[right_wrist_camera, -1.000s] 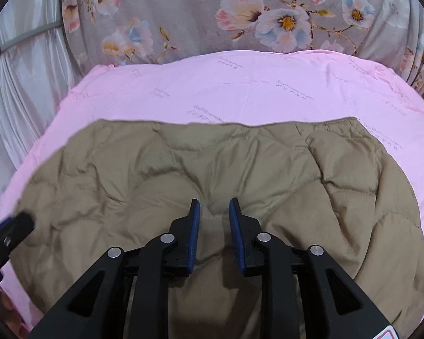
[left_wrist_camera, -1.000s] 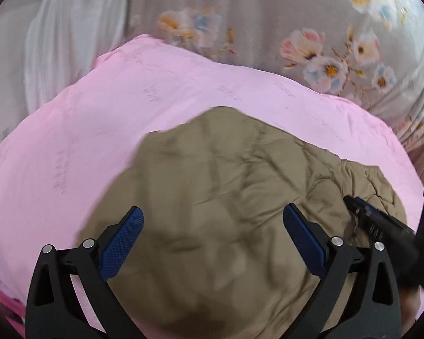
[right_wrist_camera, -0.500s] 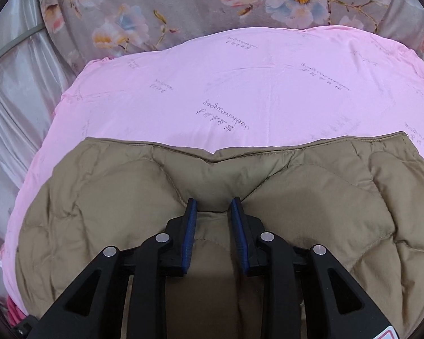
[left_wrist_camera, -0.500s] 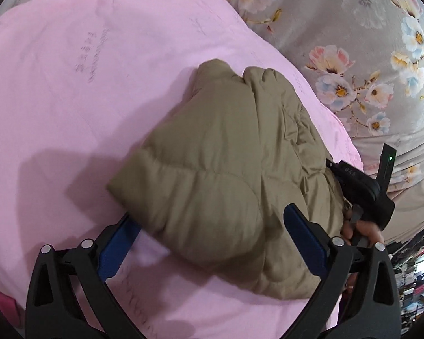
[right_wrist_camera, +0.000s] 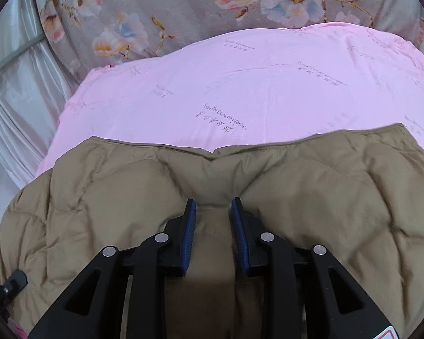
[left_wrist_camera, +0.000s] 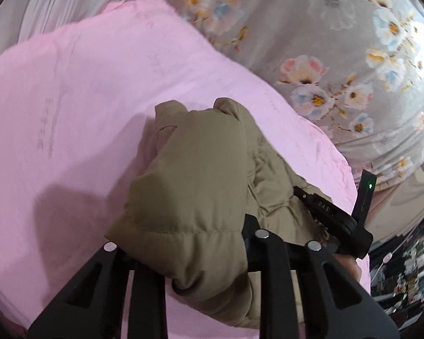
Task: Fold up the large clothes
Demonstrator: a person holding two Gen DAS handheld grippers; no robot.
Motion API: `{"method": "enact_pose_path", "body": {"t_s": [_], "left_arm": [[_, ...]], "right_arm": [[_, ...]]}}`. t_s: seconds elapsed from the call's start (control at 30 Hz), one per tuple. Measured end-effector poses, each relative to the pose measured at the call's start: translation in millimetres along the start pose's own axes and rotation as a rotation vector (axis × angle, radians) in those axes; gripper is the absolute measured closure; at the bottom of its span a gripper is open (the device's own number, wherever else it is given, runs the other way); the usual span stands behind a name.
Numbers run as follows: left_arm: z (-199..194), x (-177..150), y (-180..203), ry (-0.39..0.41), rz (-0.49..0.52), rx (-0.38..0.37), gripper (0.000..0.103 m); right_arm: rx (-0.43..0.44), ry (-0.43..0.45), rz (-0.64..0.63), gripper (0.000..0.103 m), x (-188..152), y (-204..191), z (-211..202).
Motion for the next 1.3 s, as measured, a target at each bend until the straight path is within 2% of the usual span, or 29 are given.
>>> {"method": "enact_pose_path", "body": {"t_s": [0.1, 0.23, 0.3, 0.4, 0.5, 0.63, 0.7, 0.77, 0.87, 1.03, 1.13, 1.23, 1.3], "left_arm": [[-18, 12, 15, 0.029, 0.078, 0.018, 0.084], [-38, 22, 38, 0.075, 0.177, 0.05, 0.085], [-49, 26, 55, 0.105, 0.228, 0.042, 0.085], [-63, 30, 85, 0.143, 0.3, 0.021, 0.086], [-76, 33, 118, 0.17, 0.389, 0.007, 0.087], [-82, 39, 163, 0.199, 0.482, -0.043, 0.088], [-74, 38, 185, 0.192, 0.523, -0.06, 0.088], [-65, 35, 204, 0.178, 0.557, -0.081, 0.088], [-50, 28, 232, 0.145, 0.596, -0.113, 0.088], [-17, 6, 273, 0.054, 0.646, -0.15, 0.087], [12, -18, 295, -0.033, 0.681, -0.17, 0.087], [39, -42, 310, -0.122, 0.702, -0.196, 0.087], [51, -57, 317, -0.152, 0.721, -0.189, 0.086]], "right_arm": [[0.063, -0.024, -0.029, 0.078, -25, 0, -51], [0.101, -0.116, -0.1, 0.097, -77, -2, -88], [0.107, -0.17, -0.114, 0.102, -99, 0, -88], [0.1, -0.182, -0.132, 0.102, -118, -1, -79], [0.177, -0.22, -0.073, 0.102, -120, -2, -64], [0.332, -0.284, 0.001, 0.102, -118, -10, -43], [0.359, -0.293, 0.029, 0.102, -115, -11, -39], [0.348, -0.274, 0.047, 0.102, -110, -5, -49], [0.338, -0.169, 0.065, 0.102, -102, 18, -95], [0.148, 0.002, 0.124, 0.096, -91, 90, -163], [0.066, 0.054, 0.182, 0.096, -91, 126, -186], [0.033, 0.085, 0.227, 0.096, -93, 151, -199], [0.019, 0.097, 0.239, 0.096, -93, 163, -203]]}}
Point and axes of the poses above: each gripper's, at about its wrist camera, not at the fingertips, and z roughly the way its jaws point, y to its right, x to its top, the point moved 2 cm from there along z, roughly the way its jaws point, and after that the axes turned 14 degrees about z, right-handed, at the moved point
